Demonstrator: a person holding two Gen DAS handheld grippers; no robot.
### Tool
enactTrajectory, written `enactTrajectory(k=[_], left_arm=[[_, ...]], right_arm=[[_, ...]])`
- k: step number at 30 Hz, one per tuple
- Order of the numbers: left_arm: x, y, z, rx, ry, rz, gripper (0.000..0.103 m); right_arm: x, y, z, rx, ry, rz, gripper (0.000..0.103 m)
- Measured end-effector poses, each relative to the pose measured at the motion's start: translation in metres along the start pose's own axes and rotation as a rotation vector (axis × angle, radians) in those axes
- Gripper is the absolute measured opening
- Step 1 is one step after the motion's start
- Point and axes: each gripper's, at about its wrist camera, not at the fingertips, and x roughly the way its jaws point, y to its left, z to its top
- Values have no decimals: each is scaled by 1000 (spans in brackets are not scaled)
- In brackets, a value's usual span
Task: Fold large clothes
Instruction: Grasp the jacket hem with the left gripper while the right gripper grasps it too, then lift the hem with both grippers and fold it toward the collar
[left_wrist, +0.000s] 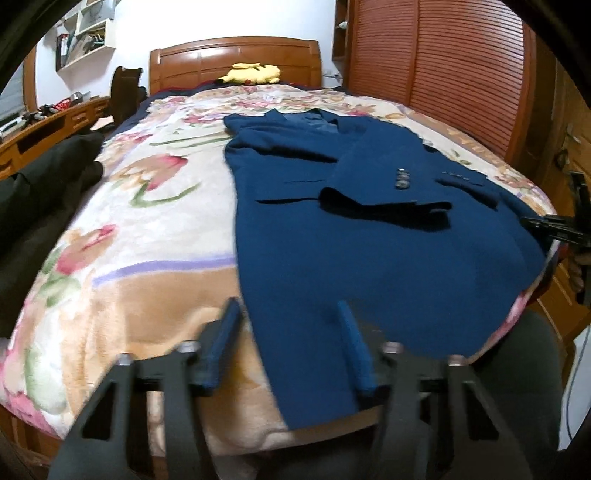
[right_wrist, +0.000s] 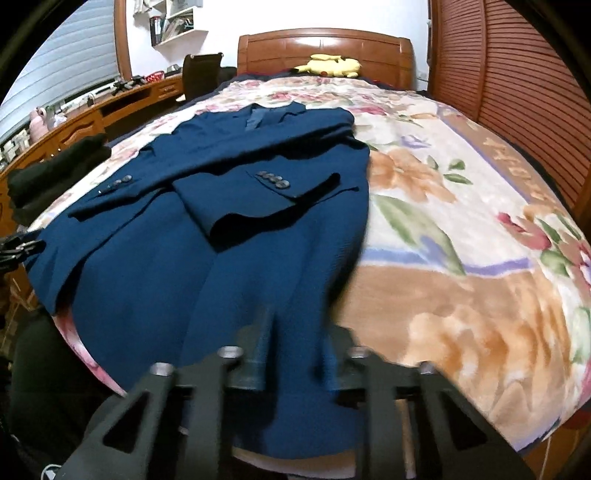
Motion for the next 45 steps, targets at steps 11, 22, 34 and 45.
enactTrajectory(k=[11, 22, 34, 45], left_arm=[[-22, -7, 12, 17, -62, 7, 7], [-78, -24, 48, 37, -242, -31, 5], [-160, -45, 105, 95, -421, -49, 5], [-197, -37, 159, 108, -527, 10, 5]], right_arm=[[-10, 3, -4, 12, -83, -12, 6], [-44, 14, 12, -11, -185, -4, 5], [-138, 38, 33, -64, -380, 29, 5], [-222, 41, 53, -117, -528, 29, 5]])
